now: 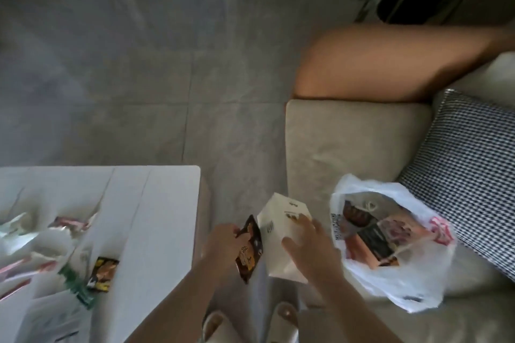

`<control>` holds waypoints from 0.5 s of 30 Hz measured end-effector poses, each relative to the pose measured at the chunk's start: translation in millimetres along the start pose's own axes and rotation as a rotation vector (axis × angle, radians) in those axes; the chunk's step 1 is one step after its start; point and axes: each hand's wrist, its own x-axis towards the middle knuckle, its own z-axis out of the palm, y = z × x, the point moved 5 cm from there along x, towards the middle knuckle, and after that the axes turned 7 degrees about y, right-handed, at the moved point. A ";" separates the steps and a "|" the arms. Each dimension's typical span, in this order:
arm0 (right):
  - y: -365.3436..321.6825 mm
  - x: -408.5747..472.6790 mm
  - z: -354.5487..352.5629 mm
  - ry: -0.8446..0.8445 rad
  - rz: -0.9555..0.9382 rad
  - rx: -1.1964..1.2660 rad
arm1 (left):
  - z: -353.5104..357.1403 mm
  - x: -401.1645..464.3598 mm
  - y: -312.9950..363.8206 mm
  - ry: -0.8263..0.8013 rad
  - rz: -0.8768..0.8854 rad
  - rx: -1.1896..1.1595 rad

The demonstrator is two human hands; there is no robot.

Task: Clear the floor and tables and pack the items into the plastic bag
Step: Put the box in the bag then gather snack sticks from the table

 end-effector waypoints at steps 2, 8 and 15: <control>30.7 -0.7 -24.3 0.054 0.033 -0.001 | 26.4 -2.8 30.7 -0.041 0.007 -0.097; 114.6 0.5 -96.4 0.169 0.178 0.074 | 93.4 -24.9 130.0 -0.106 0.124 -0.078; 180.1 17.6 -128.4 0.251 0.298 0.151 | 145.0 -35.7 214.9 -0.076 0.276 0.094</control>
